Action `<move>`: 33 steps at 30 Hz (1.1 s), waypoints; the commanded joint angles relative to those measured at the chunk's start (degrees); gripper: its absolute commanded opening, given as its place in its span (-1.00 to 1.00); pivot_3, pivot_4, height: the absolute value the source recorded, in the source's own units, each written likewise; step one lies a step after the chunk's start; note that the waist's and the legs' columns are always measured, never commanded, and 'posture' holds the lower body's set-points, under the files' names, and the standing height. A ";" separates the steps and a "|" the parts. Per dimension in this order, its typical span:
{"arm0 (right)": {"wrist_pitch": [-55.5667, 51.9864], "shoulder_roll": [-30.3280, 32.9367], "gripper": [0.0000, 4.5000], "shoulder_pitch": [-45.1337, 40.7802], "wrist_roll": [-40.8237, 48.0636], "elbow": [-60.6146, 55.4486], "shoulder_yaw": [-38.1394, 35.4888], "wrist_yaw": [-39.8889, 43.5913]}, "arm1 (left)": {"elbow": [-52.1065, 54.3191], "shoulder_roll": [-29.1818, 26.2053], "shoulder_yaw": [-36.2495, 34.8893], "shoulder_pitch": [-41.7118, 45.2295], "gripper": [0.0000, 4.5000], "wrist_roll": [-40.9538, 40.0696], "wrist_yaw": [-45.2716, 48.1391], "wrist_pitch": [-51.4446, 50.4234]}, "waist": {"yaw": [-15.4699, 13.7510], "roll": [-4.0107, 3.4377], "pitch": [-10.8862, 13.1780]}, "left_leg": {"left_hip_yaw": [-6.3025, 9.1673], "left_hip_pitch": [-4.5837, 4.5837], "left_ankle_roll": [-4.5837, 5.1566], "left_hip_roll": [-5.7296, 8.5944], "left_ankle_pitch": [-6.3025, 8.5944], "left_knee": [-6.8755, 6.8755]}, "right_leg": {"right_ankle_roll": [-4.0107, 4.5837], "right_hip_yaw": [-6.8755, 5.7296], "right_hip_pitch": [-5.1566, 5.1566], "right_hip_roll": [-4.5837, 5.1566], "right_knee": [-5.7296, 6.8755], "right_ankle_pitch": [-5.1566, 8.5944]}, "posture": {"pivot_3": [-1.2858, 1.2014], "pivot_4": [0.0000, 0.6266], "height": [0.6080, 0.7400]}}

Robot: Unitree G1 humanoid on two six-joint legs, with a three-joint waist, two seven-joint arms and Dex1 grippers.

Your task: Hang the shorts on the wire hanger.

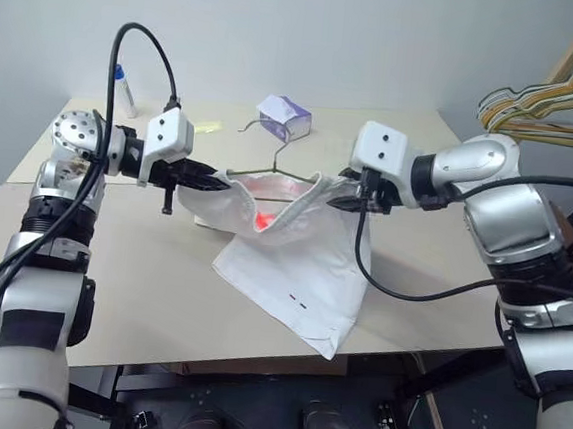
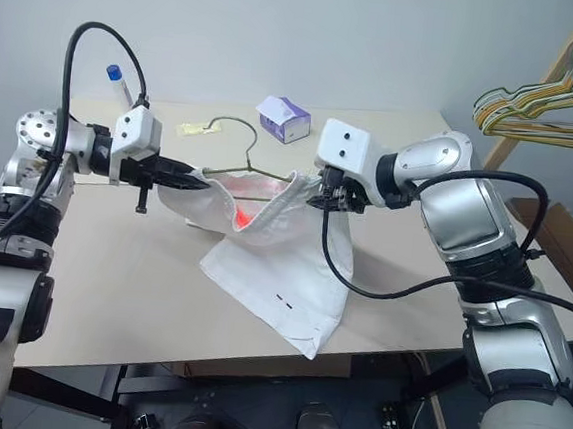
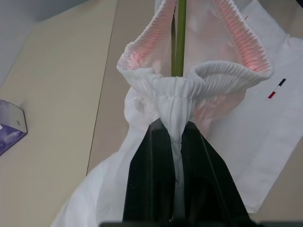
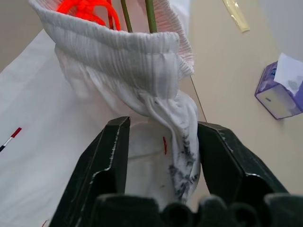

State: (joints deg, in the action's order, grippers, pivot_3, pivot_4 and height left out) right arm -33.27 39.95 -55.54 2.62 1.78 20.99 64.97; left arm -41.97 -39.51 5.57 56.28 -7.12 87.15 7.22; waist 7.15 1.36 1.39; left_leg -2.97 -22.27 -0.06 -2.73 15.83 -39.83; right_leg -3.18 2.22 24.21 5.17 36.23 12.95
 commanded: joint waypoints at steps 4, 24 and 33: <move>2.28 -0.86 0.08 -0.23 2.08 2.49 -2.81 1.24 | 2.82 -1.11 -2.00 -0.01 -1.00 -2.33 1.11 -0.62 | 0.03 0.00 0.00 | 0.01 0.02 0.00 0.00 0.00 0.00 | 0.00 0.00 0.00 -0.01 0.01 0.00 | -0.02 -1.00 1.00; 1.27 -2.87 -1.00 1.83 4.82 4.54 -3.79 2.17 | 1.45 -0.65 -2.61 0.55 -0.87 -3.29 0.90 0.44 | 0.03 0.00 0.00 | 0.01 0.02 0.00 0.00 0.00 0.00 | 0.00 0.00 -0.01 -0.01 0.01 0.00 | -0.03 -1.00 1.00; -2.46 -2.21 -1.00 3.25 6.22 3.77 -5.72 0.84 | -2.35 0.93 -6.30 2.96 0.41 -4.07 -5.15 1.25 | 0.00 0.00 0.00 | 0.02 0.02 0.00 0.00 0.00 -0.01 | 0.00 -0.01 -0.02 0.00 0.02 0.00 | -0.02 -1.00 1.00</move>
State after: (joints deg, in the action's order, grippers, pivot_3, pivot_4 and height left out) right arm -34.78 37.18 -51.94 7.88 6.50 18.43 66.58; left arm -44.24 -38.17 1.37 56.67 -9.64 83.62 7.48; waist 7.15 1.37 1.38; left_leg -2.95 -22.27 -0.06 -2.74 15.83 -39.84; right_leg -3.18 2.22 24.20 5.17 36.24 12.95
